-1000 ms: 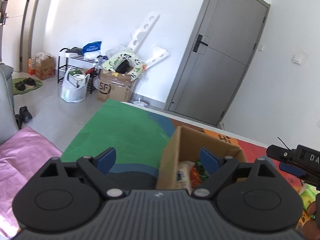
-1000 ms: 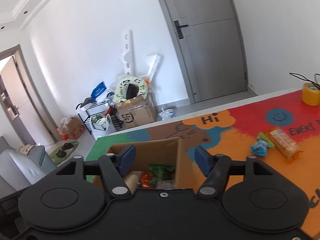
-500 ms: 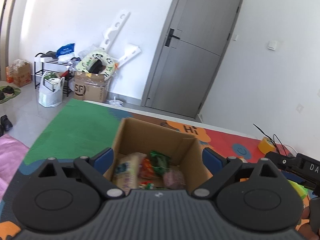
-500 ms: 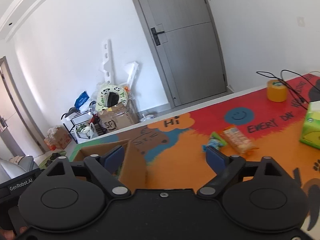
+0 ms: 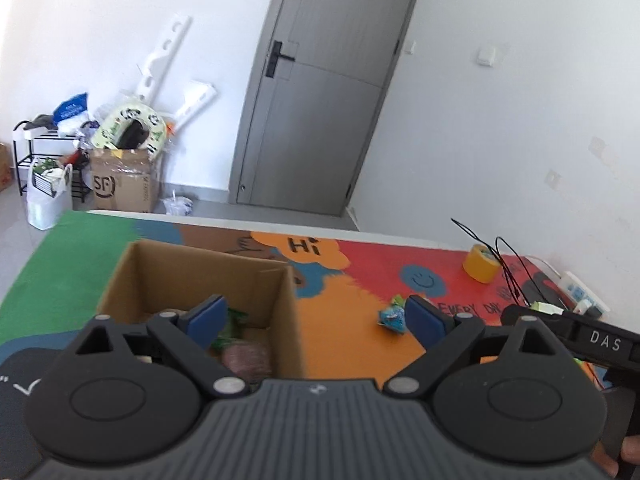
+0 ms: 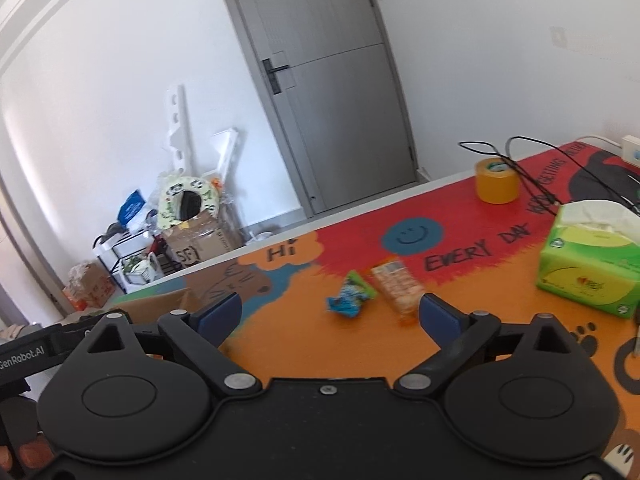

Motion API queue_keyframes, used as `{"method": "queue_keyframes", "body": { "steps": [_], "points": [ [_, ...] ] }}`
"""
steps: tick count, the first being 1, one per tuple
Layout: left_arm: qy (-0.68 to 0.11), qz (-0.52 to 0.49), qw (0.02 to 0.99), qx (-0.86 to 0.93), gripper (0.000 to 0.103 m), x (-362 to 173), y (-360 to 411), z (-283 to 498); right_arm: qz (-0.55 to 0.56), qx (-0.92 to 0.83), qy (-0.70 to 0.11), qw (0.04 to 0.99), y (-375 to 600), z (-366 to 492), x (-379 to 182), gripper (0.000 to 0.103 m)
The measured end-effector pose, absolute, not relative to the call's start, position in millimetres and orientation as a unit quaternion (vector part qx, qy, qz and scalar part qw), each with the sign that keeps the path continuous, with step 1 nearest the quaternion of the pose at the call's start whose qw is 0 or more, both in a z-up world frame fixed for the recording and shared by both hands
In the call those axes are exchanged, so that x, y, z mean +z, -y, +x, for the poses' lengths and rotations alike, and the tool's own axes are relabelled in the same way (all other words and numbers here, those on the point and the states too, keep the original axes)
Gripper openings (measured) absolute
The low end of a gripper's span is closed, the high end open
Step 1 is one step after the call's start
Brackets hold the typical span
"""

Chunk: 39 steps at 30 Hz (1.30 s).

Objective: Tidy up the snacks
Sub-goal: 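Move the left gripper to the blue-green wrapped snack and grasp it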

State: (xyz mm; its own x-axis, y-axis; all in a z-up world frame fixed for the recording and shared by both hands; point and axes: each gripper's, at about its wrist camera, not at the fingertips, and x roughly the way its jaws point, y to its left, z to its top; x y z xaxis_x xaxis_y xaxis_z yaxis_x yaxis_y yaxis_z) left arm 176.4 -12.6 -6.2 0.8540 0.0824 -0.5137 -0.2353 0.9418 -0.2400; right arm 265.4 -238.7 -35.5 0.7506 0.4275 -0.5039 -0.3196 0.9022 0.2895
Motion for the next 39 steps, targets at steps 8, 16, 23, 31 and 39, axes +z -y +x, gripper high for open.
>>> {"method": "queue_keyframes", "body": {
  "steps": [8, 16, 23, 31, 39],
  "points": [
    [-0.283, -0.127, 0.948, 0.067, 0.095, -13.2, 39.4, 224.3, 0.097, 0.169, -0.306, 0.932, 259.2, 296.4, -50.1, 0.096],
    [-0.33, -0.083, 0.938, 0.058, 0.094, -39.8, 68.1, 280.1, 0.1, 0.178, -0.34, 0.918, 265.2, 332.7, -67.6, 0.082],
    [-0.365, -0.084, 0.926, 0.054, 0.093, -63.1, 81.4, 322.0, 0.121, 0.173, -0.364, 0.907, 271.8, 354.1, -91.4, 0.077],
    [-0.389, -0.072, 0.917, 0.059, 0.087, -85.3, 95.7, 364.2, 0.14, 0.162, -0.389, 0.896, 278.7, 384.0, -108.5, 0.074],
    [-0.406, -0.053, 0.91, 0.061, 0.084, -108.1, 107.0, 395.0, 0.168, 0.146, -0.4, 0.889, 285.8, 397.1, -119.4, 0.074]
  ]
}}
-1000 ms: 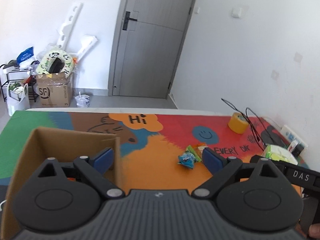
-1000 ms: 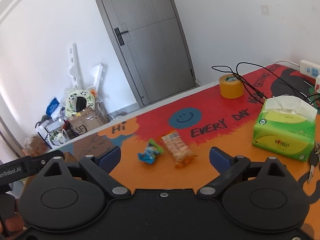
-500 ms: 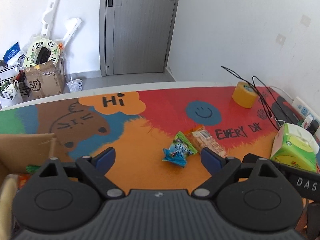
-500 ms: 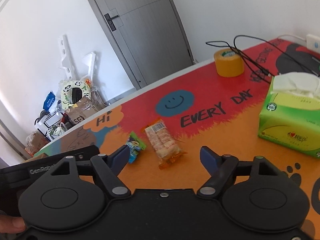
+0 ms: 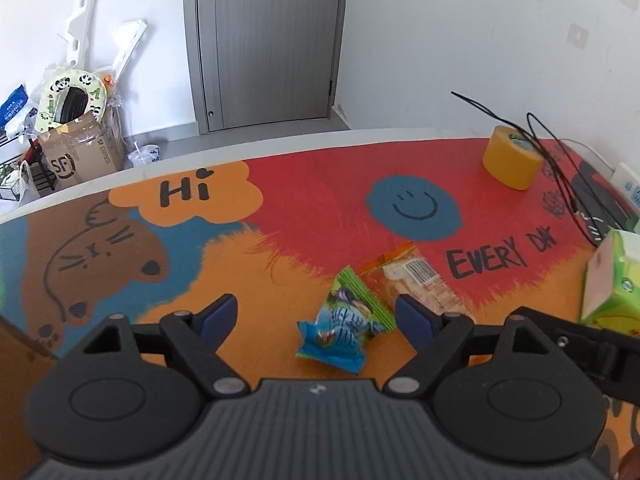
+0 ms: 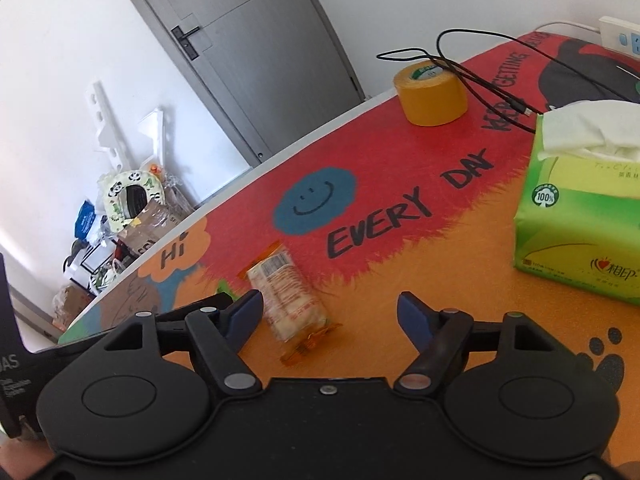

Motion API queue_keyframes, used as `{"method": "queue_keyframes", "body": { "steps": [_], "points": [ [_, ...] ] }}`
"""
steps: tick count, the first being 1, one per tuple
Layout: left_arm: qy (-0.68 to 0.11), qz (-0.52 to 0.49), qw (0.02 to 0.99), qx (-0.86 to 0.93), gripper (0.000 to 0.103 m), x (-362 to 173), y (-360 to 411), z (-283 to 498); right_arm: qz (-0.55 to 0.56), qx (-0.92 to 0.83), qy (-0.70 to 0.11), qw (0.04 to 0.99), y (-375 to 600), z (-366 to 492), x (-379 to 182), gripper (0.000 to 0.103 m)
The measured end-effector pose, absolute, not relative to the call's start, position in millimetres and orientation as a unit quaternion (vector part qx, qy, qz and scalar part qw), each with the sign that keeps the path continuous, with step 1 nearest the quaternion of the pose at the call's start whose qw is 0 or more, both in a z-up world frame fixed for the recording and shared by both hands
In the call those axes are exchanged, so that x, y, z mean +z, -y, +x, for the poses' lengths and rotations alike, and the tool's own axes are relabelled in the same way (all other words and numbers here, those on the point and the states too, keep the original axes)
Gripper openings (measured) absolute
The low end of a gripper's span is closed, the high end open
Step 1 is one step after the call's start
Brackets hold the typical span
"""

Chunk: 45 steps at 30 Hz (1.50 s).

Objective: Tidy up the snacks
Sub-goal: 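Move the left gripper to the blue-green wrapped snack and grasp it, then grasp the orange-wrapped biscuit bar with the right gripper while the left lifts its snack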

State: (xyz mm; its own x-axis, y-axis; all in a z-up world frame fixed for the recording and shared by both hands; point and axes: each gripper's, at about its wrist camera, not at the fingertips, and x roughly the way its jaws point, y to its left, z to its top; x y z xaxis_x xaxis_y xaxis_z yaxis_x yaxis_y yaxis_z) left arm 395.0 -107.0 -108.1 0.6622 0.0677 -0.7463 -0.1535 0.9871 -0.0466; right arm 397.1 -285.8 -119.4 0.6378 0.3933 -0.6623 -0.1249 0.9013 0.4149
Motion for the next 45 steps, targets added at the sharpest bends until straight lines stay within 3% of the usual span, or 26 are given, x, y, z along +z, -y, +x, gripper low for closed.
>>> {"method": "queue_keyframes", "body": {
  "steps": [5, 8, 9, 13, 29, 31, 35, 45],
  "points": [
    [-0.42, -0.072, 0.903, 0.061, 0.065, -119.2, 104.7, 407.0, 0.17, 0.147, -0.403, 0.887, 282.5, 404.4, -123.5, 0.074],
    [-0.418, -0.088, 0.902, 0.059, 0.047, -123.9, 99.8, 407.0, 0.164, 0.151, -0.4, 0.889, 276.9, 405.7, -122.2, 0.074],
    [-0.415, -0.09, 0.903, 0.064, 0.035, -123.7, 97.8, 406.3, 0.16, 0.151, -0.399, 0.89, 274.2, 406.0, -122.1, 0.074],
    [-0.414, -0.108, 0.902, 0.066, 0.028, -120.6, 87.2, 402.3, 0.148, 0.158, -0.396, 0.892, 265.8, 408.3, -121.4, 0.074],
    [-0.396, -0.126, 0.905, 0.089, 0.027, -100.6, 64.4, 380.5, 0.049, 0.164, -0.413, 0.895, 223.5, 417.8, -137.6, 0.074],
    [-0.396, -0.129, 0.905, 0.091, 0.027, -99.4, 64.6, 376.9, 0.031, 0.161, -0.414, 0.896, 219.6, 418.0, -141.6, 0.072],
    [-0.393, -0.136, 0.905, 0.094, 0.027, -95.9, 64.2, 369.0, 0.0, 0.156, -0.411, 0.898, 213.4, 409.9, -139.8, 0.036],
    [-0.367, -0.129, 0.917, 0.089, 0.027, -75.3, 70.5, 337.0, 0.081, 0.14, -0.392, 0.906, 245.0, 369.4, -121.1, 0.035]
  ]
}}
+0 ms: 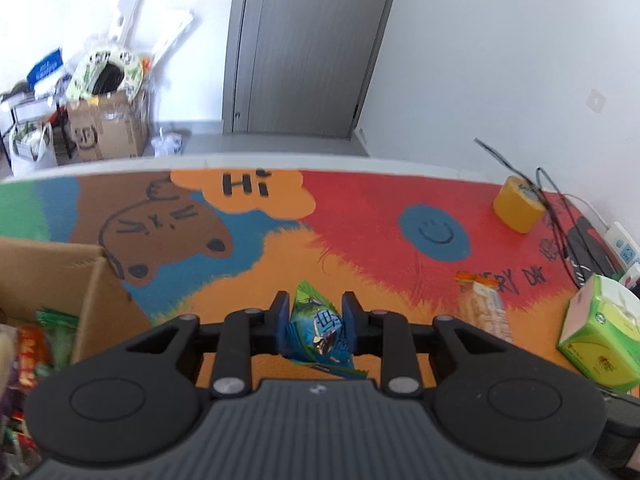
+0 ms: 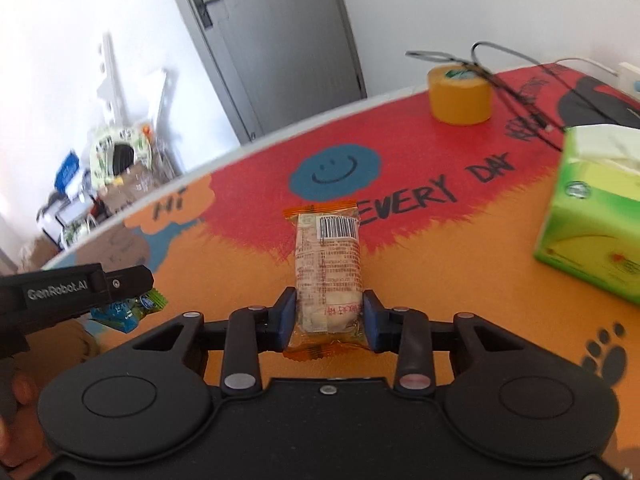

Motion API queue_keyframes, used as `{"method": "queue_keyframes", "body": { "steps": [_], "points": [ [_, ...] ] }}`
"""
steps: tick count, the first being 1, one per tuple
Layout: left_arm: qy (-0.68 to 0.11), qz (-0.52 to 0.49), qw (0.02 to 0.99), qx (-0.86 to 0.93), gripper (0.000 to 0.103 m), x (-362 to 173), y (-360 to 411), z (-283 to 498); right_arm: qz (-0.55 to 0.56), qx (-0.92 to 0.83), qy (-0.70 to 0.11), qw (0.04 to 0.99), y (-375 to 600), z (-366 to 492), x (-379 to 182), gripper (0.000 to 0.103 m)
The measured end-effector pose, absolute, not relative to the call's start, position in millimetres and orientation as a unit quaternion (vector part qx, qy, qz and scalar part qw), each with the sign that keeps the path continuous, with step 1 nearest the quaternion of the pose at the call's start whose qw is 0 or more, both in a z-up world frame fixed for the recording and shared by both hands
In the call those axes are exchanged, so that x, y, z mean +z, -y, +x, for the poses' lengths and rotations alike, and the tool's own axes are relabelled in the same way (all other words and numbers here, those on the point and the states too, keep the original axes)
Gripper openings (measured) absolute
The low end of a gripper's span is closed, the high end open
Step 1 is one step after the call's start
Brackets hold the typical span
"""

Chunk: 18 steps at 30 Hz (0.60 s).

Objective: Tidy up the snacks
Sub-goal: 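Grasp the orange-wrapped biscuit bar with the right gripper while the left lifts its snack, then carry both snacks over the box and open both grippers to drop them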

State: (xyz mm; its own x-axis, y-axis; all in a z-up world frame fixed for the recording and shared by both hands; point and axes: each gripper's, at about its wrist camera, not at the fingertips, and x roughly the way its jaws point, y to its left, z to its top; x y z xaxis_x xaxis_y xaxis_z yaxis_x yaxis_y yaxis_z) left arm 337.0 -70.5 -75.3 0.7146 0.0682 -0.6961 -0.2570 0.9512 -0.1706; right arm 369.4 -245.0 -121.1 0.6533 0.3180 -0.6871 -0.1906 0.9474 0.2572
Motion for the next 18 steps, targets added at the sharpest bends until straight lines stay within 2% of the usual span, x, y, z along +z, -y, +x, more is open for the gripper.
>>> {"method": "queue_keyframes", "body": {
  "steps": [18],
  "points": [
    [-0.28, -0.162, 0.943, 0.074, 0.027, -9.4, 45.3, 236.0, 0.168, 0.198, -0.301, 0.918, 247.7, 281.2, -52.9, 0.035]
  ]
}}
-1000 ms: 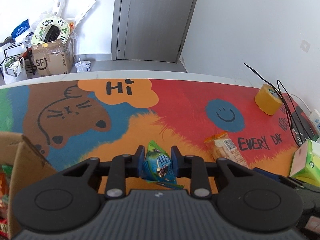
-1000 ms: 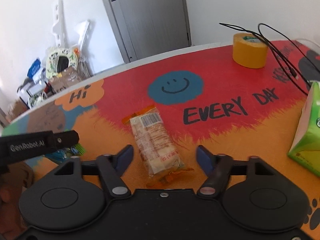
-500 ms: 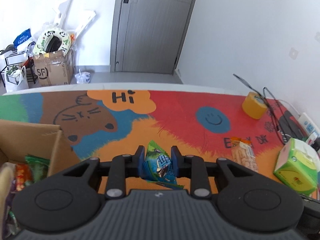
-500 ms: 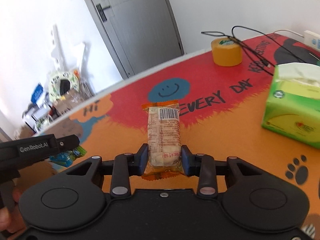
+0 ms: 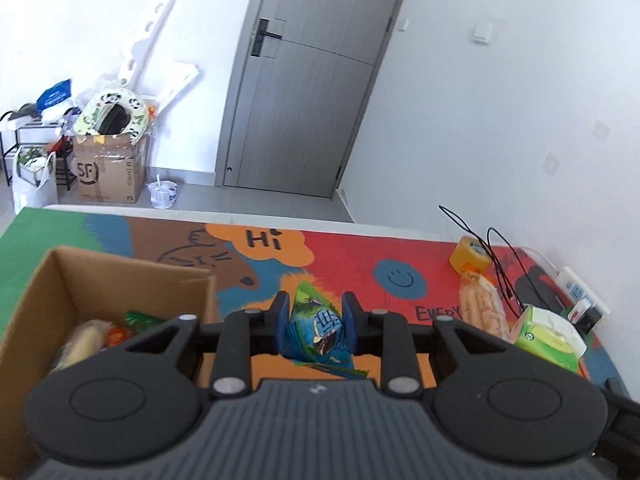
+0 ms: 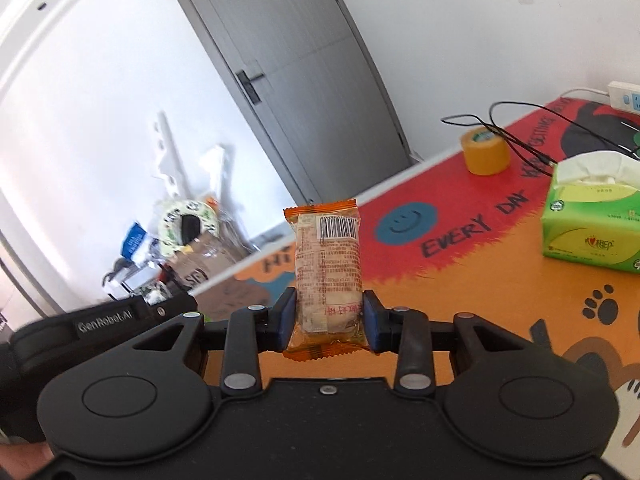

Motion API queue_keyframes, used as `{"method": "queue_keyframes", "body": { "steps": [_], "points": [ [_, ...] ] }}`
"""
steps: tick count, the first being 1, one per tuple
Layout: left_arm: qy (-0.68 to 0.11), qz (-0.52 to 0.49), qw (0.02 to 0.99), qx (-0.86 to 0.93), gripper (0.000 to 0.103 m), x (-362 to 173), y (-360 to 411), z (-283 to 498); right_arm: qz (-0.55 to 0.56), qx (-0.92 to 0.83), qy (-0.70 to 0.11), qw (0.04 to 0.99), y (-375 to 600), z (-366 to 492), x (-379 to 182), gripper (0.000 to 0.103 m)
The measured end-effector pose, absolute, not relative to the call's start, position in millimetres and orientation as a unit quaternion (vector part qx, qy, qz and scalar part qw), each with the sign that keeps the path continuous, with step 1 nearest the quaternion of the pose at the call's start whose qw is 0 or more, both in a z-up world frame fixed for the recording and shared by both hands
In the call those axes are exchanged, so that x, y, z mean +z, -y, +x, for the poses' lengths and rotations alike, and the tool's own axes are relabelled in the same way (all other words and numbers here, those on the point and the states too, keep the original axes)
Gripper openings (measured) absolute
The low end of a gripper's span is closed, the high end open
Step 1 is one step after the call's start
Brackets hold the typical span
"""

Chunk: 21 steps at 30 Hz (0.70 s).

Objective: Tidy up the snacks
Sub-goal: 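Carry both snacks over the box and open both grippers to drop them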

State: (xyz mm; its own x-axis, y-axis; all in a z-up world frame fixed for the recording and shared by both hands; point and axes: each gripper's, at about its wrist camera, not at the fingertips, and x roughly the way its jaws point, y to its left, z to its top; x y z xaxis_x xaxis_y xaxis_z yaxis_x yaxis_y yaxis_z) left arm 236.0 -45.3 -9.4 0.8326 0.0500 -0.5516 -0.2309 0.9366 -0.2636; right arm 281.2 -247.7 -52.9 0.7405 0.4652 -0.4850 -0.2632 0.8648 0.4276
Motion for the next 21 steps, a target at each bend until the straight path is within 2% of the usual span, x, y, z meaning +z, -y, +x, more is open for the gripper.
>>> {"method": "queue_keyframes", "body": {
  "steps": [9, 21],
  "points": [
    [-0.251, -0.186, 0.945, 0.1, 0.027, 3.8, 8.2, 182.7, 0.165, 0.243, -0.284, 0.913, 214.6, 250.8, -40.1, 0.035],
    [-0.248, -0.212, 0.933, 0.151, 0.027, -5.6, -54.6, 140.2, 0.133, 0.306, -0.291, 0.897, 145.5, 225.3, -33.6, 0.035]
  ]
}}
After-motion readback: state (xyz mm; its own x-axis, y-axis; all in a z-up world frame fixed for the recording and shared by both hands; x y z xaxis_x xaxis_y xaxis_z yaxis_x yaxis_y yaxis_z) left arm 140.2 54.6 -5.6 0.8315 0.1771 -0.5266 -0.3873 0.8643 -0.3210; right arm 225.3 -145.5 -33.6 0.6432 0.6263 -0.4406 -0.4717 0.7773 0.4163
